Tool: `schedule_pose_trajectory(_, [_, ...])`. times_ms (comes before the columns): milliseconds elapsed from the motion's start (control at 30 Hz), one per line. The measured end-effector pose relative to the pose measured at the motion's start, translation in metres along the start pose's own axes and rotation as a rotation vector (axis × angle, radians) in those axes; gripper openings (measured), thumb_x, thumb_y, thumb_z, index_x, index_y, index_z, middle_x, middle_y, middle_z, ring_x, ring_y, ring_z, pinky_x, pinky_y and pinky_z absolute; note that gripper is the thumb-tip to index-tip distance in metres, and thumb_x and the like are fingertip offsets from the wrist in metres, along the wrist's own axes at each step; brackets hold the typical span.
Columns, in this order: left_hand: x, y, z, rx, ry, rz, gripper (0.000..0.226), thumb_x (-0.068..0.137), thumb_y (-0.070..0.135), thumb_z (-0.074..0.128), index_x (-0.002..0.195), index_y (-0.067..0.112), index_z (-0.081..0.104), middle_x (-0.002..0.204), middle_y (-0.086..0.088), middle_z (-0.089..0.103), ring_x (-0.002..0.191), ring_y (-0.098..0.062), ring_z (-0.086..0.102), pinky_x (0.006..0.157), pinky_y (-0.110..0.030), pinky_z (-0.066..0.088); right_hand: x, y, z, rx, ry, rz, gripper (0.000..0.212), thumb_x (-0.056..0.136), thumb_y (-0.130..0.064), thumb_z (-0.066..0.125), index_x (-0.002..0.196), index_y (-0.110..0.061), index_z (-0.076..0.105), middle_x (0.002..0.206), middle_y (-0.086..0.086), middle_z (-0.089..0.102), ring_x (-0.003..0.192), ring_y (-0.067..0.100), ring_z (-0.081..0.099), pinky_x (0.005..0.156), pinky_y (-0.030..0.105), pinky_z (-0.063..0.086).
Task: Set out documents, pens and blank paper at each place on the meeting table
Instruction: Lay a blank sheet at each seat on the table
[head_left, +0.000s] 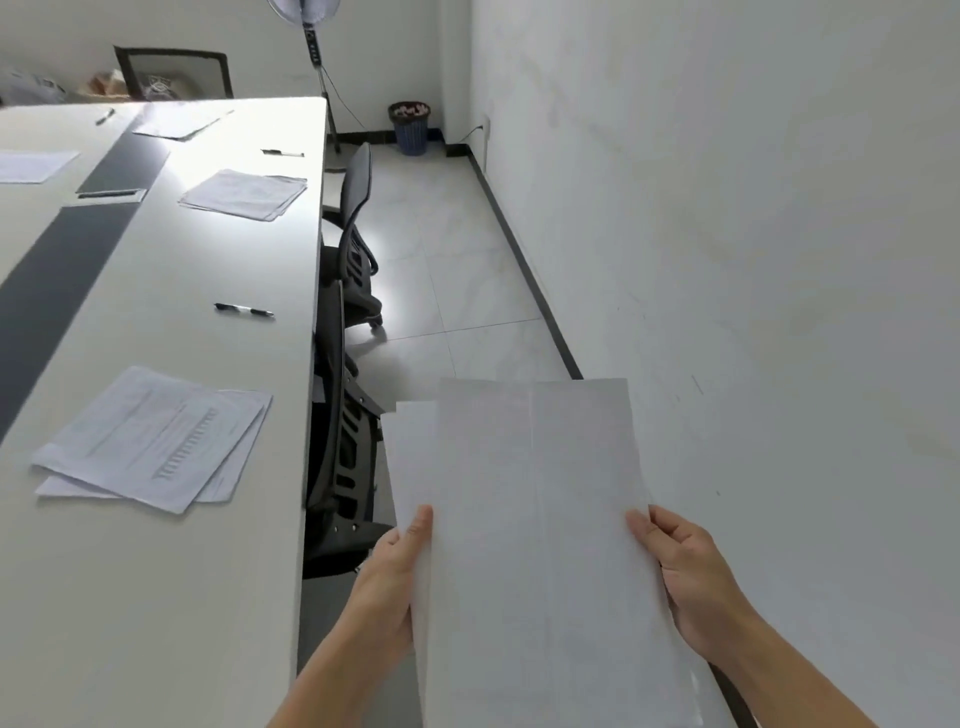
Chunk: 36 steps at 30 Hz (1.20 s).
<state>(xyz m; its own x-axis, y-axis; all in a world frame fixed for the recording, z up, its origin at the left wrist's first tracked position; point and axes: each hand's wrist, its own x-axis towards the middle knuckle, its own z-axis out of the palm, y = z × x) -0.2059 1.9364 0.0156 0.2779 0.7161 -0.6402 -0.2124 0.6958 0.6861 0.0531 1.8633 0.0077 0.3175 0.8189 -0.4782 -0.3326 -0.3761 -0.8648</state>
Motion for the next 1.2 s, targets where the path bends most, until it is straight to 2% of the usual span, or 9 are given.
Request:
schedule_pose_trajectory(133, [0.041,0.041,0.019,0.019,-0.034,0.035,0.046,0.091,0.036,0.052,0.115,0.000,0.065,0.109,-0.020,0.072,0.098,-0.038,0.070,0.081,-0.047,0.059,0.058,-0.028,0.014,0.023,0.019,0.002,0.020,0.089,-0.011,0.064,0.106,0.000,0.066,0.102,0.021,0.074,0.090,0.037,0.072,0.078,0.042,0.059])
schedule_pose_trajectory(333, [0.115,0.095,0.048,0.000,0.062,0.117,0.043,0.086,0.035,0.056,0.110,0.001,0.066,0.108,-0.019,0.073,0.098,-0.036,0.070,0.080,-0.045,0.059,0.176,-0.077,0.034,-0.124,0.019,-0.056,0.012,0.087,-0.011,0.068,0.091,0.001,0.070,0.094,0.024,0.074,0.089,0.046,0.069,0.085,0.057,0.056])
schedule_pose_trajectory(433, [0.153,0.122,0.067,-0.048,0.163,0.154,0.044,0.082,0.033,0.063,0.112,0.001,0.065,0.108,-0.020,0.072,0.097,-0.037,0.070,0.081,-0.046,0.058,0.246,-0.114,0.046,-0.187,-0.088,-0.081,0.018,0.086,-0.014,0.069,0.087,0.004,0.069,0.092,0.030,0.070,0.079,0.043,0.068,0.083,0.061,0.055])
schedule_pose_trajectory(533, [0.185,0.152,0.077,-0.116,0.299,0.223,0.047,0.080,0.033,0.067,0.112,-0.002,0.065,0.107,-0.022,0.072,0.097,-0.040,0.069,0.087,-0.051,0.054,0.310,-0.152,0.068,-0.211,-0.238,-0.046,0.018,0.087,-0.014,0.068,0.088,0.004,0.069,0.091,0.030,0.070,0.075,0.033,0.066,0.079,0.050,0.055])
schedule_pose_trajectory(633, [0.200,0.179,0.077,-0.171,0.457,0.320,0.030,0.083,0.028,0.059,0.095,0.004,0.074,0.095,-0.018,0.075,0.084,-0.034,0.073,0.072,-0.044,0.059,0.362,-0.180,0.102,-0.290,-0.436,0.032,0.018,0.080,-0.020,0.073,0.091,-0.007,0.075,0.093,0.017,0.076,0.080,0.032,0.071,0.080,0.043,0.051])
schedule_pose_trajectory(700, [0.202,0.187,0.070,-0.225,0.576,0.355,0.030,0.088,0.024,0.056,0.100,0.001,0.070,0.093,-0.018,0.076,0.081,-0.032,0.074,0.066,-0.040,0.060,0.388,-0.186,0.129,-0.400,-0.581,0.096,0.019,0.079,-0.021,0.074,0.094,-0.010,0.076,0.096,0.014,0.077,0.085,0.037,0.071,0.080,0.047,0.047])
schedule_pose_trajectory(800, [0.200,0.195,0.056,-0.314,0.716,0.404,0.040,0.081,0.027,0.060,0.108,-0.001,0.068,0.102,-0.020,0.074,0.093,-0.036,0.071,0.083,-0.047,0.056,0.415,-0.183,0.173,-0.510,-0.745,0.154,0.010,0.084,-0.006,0.069,0.092,-0.003,0.076,0.093,0.017,0.076,0.077,0.031,0.071,0.070,0.038,0.053])
schedule_pose_trajectory(967, [0.202,0.206,0.019,-0.409,0.886,0.457,0.037,0.080,0.025,0.061,0.108,0.001,0.068,0.103,-0.017,0.074,0.094,-0.032,0.072,0.087,-0.043,0.054,0.443,-0.170,0.264,-0.657,-0.895,0.098,0.009,0.088,-0.001,0.065,0.087,0.001,0.074,0.084,0.019,0.076,0.067,0.022,0.070,0.057,0.027,0.055])
schedule_pose_trajectory(1200, [0.208,0.244,-0.057,-0.585,1.009,0.530,0.050,0.081,0.031,0.063,0.126,0.009,0.059,0.116,-0.014,0.070,0.106,-0.034,0.066,0.085,-0.043,0.054,0.481,-0.169,0.404,-0.772,-0.947,-0.098,0.012,0.091,-0.008,0.064,0.082,-0.006,0.072,0.080,0.020,0.074,0.066,0.025,0.066,0.066,0.038,0.054])
